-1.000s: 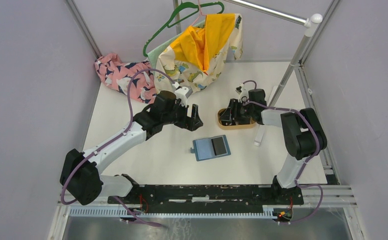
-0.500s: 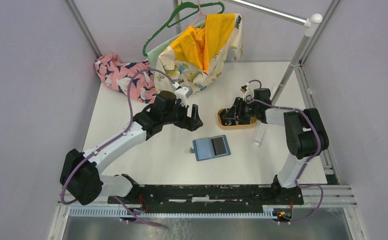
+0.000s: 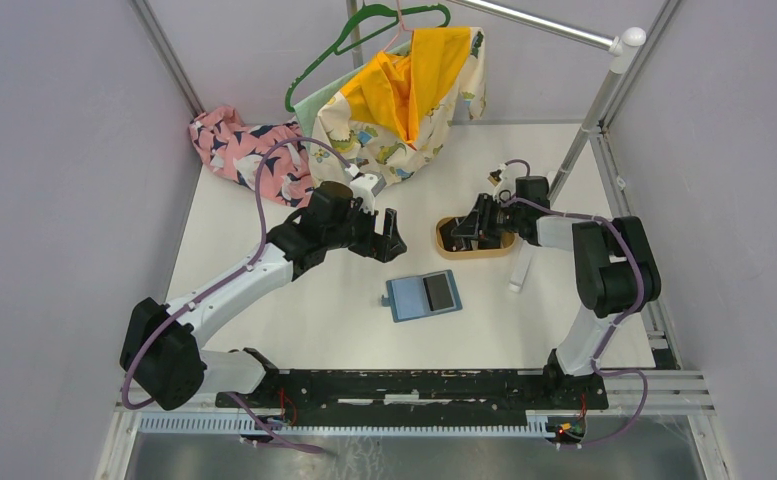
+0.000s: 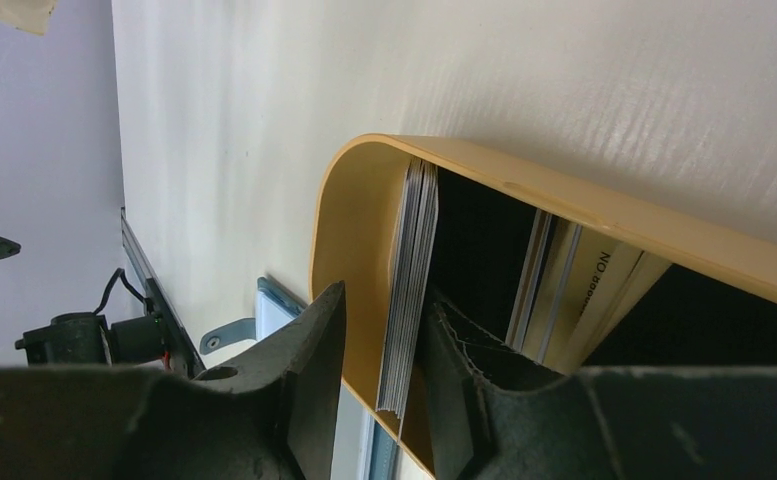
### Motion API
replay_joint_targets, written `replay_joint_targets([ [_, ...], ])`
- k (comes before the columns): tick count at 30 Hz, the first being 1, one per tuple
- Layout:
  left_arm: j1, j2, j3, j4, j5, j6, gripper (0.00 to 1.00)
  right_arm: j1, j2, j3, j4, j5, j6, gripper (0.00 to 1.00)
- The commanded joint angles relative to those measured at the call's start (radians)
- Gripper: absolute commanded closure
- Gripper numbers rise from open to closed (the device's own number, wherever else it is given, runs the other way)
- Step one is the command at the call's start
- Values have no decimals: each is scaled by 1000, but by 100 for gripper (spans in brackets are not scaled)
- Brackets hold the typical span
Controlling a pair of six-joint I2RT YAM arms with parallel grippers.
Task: Put the credit cards into the card holder
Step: Pick up the credit card from the storage box.
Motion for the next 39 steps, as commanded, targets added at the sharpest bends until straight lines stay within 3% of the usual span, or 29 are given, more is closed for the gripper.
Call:
replay_joint_targets([
  [1,4,-7,41,8,9,47,8,-5,-10,22,-1,3,-21,61],
  [18,3,-8,42,7,10,47,8,-42,-19,24,-16,2,-37,68],
  [39,4,-8,42,6,10,47,8,-84,-35,18,-31,6,-47,67],
])
